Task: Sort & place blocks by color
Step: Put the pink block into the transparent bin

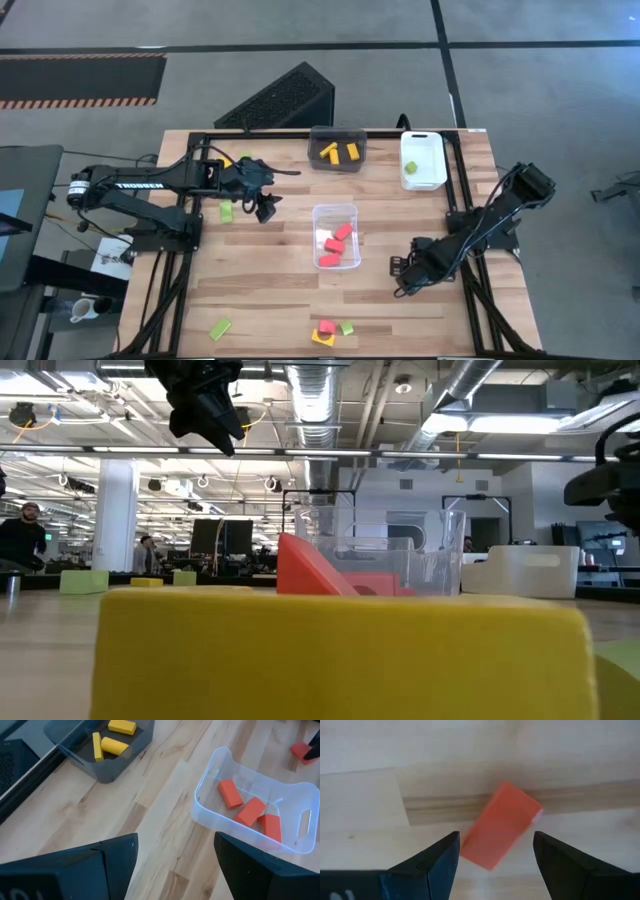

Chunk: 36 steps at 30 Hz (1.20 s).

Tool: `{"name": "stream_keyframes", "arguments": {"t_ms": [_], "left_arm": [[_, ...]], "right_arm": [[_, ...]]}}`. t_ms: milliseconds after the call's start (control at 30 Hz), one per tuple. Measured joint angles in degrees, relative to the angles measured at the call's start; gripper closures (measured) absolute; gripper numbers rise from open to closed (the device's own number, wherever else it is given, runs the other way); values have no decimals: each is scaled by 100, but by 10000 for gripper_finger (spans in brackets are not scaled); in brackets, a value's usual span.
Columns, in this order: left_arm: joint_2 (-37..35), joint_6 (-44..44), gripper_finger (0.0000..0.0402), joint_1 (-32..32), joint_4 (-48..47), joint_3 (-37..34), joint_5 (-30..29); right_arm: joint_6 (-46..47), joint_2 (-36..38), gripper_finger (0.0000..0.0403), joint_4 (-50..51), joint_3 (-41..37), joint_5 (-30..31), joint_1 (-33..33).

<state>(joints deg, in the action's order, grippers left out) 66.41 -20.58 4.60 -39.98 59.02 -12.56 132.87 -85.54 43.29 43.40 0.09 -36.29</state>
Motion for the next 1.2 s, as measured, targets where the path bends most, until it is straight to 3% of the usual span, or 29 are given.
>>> {"name": "stream_keyframes", "arguments": {"t_ms": [833,1033,1200], "left_arm": [[-7,-273,157,-5,140,2,11],[-778,-211,157,-228,162,5,-1205],[-1567,22,157,-243,393,-175,-1360]], "right_arm": [[-321,0,127,-239,-66,156,78],[-457,0,127,-237,-66,194,74],[-586,0,127,-269,-66,480,82]]}}
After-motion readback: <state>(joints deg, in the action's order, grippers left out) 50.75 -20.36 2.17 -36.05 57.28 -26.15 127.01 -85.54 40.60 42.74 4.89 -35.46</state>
